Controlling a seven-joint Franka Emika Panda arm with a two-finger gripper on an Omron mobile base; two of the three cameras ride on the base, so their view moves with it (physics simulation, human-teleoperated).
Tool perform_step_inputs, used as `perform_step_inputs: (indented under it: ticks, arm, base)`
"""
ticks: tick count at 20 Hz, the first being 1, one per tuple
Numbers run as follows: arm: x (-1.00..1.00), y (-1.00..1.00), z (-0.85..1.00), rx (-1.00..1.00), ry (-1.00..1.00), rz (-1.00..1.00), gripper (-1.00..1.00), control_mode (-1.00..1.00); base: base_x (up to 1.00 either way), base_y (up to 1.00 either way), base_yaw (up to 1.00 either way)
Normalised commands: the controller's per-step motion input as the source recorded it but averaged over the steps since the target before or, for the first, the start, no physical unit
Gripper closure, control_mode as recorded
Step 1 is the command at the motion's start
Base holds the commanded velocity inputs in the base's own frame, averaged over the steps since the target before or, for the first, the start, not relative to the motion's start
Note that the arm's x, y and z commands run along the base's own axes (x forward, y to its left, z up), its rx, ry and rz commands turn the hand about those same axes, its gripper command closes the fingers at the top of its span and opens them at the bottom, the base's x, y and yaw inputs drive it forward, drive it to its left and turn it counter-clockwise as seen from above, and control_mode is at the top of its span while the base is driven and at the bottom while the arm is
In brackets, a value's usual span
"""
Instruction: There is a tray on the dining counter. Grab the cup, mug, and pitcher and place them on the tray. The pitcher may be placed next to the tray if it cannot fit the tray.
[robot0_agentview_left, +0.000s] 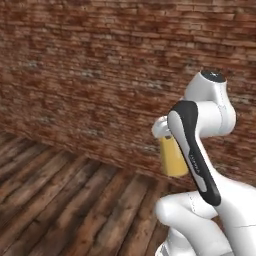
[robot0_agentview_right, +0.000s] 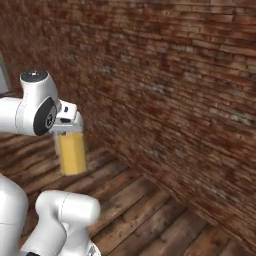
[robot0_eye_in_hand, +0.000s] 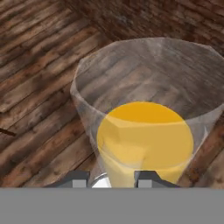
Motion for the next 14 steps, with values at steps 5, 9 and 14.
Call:
perform_step_inputs:
  ticks: [5,9,14]
  arm:
    - [0.00,0.00,0.00,0.00,0.00,0.00,1.00,1.00]
    - [0.00,0.00,0.00,0.00,0.00,0.00,1.00,1.00]
    - [0.00,0.00,0.00,0.00,0.00,0.00,1.00,1.00]
  base:
    - [0.47,-0.46,0.84]
    - [0.85,-0.27,0.77]
    - [1.00,-0.14,0.72]
